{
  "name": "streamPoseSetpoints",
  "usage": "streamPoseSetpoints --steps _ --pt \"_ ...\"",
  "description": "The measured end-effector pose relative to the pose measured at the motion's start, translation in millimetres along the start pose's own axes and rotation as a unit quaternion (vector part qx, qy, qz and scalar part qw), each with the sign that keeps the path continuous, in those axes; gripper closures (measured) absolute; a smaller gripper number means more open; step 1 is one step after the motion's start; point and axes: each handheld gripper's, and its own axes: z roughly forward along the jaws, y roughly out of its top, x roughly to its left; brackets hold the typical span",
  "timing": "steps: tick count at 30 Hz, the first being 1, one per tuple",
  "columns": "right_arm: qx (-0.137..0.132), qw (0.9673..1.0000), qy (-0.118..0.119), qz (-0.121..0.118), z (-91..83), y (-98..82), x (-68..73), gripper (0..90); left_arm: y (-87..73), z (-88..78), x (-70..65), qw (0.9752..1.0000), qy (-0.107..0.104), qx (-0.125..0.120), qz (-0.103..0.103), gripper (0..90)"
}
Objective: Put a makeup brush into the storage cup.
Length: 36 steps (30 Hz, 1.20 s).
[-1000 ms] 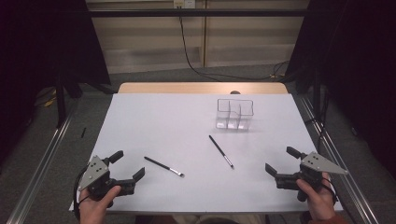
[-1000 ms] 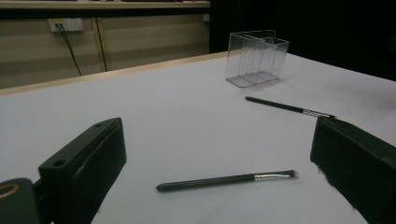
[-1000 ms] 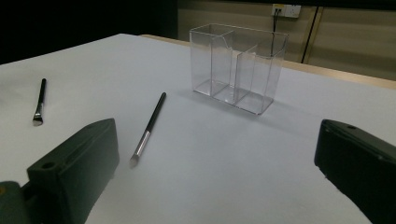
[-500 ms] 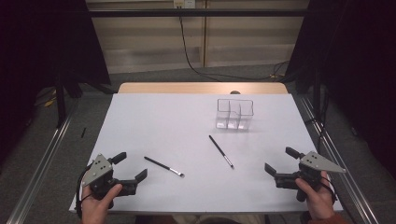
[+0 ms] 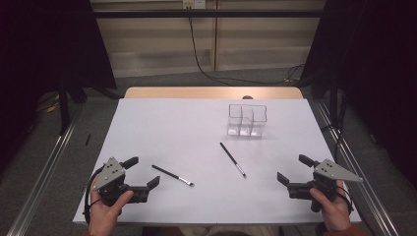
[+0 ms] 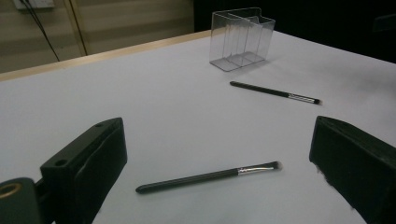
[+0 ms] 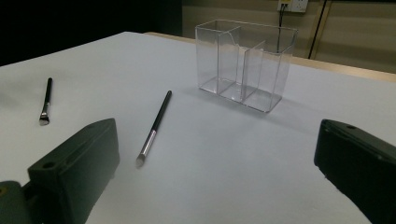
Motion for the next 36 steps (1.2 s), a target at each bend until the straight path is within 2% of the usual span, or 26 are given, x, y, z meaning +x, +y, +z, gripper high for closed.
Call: streamPoseSetpoints --steps 1,9,14,19,26,29,30,36 --pt "0.001 1.0000 0.002 -0.003 0.3 -0.2 -0.1 0.0 0.8 3.4 0.3 0.9998 -0.011 0.015 -0.004 4.1" --pt "0.000 1.0000 0.007 -0.003 0.9 0.3 0.9 0.0 7.2 12.7 0.2 0.9993 -0.020 0.026 0.017 4.1" --pt "0.001 1.0000 0.008 -0.002 1.0 0.3 1.0 0.0 15.4 21.5 4.0 0.9992 -0.023 0.022 0.024 4.0" --pt "0.000 1.0000 0.009 -0.002 1.3 0.4 1.3 0.0 19.5 29.5 7.3 0.9993 -0.025 0.019 0.022 4.0" --pt "0.000 1.0000 0.008 -0.002 0.9 0.2 0.7 0.0 24.9 33.7 9.8 0.9991 -0.030 0.017 0.023 4.0" --pt "0.000 1.0000 0.007 0.002 1.6 0.4 0.9 0.0 29.0 35.5 10.2 0.9992 -0.023 0.018 0.026 4.1" --pt "0.000 1.0000 0.008 0.002 1.6 0.4 0.9 0.0 31.0 37.4 10.2 0.9992 -0.032 0.015 0.020 4.1" --pt "0.000 1.0000 0.009 0.000 1.6 0.3 0.8 0.0 34.7 42.7 9.8 0.9990 -0.034 0.017 0.024 4.1"
